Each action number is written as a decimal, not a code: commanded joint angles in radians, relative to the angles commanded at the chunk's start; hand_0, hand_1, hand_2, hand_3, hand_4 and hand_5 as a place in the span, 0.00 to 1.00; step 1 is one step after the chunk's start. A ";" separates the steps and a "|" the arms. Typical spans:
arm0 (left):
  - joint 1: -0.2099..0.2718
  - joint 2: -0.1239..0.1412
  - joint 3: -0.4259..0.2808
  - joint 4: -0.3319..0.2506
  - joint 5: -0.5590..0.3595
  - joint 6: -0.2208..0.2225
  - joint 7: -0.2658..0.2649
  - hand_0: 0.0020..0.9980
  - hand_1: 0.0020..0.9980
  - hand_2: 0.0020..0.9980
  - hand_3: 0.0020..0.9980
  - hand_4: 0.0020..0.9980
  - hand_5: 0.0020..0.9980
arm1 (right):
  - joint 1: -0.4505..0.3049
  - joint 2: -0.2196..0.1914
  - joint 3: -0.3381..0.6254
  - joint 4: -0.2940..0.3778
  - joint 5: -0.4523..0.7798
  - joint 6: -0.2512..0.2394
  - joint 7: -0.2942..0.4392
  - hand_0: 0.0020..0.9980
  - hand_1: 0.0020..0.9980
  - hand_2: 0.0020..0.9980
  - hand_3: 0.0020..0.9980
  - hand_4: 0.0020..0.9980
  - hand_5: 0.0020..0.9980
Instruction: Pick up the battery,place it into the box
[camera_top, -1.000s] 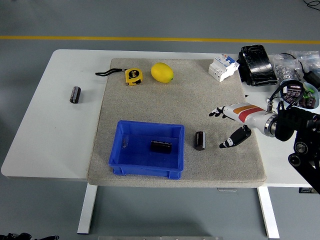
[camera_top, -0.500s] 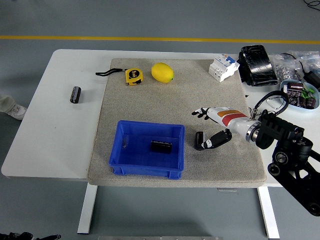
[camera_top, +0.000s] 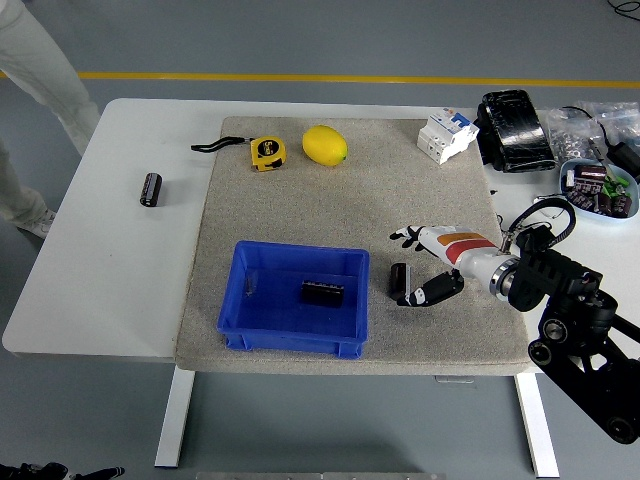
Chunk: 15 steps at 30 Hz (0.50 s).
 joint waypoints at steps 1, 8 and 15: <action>0.001 0.000 -0.002 0.000 0.002 0.000 0.001 0.78 0.81 0.83 0.70 0.77 0.67 | 0.000 -0.001 -0.004 0.002 -0.004 -0.001 0.000 0.69 0.69 0.74 0.85 1.00 0.28; 0.002 -0.001 -0.004 -0.001 0.010 -0.003 0.002 0.78 0.81 0.83 0.70 0.77 0.67 | 0.005 -0.005 -0.040 0.007 -0.015 -0.020 0.000 0.66 0.65 0.71 0.82 1.00 0.28; 0.002 -0.002 0.008 -0.002 -0.003 -0.003 0.002 0.79 0.81 0.83 0.70 0.77 0.67 | 0.019 0.006 -0.069 -0.030 -0.021 -0.054 -0.001 0.62 0.63 0.69 0.79 1.00 0.28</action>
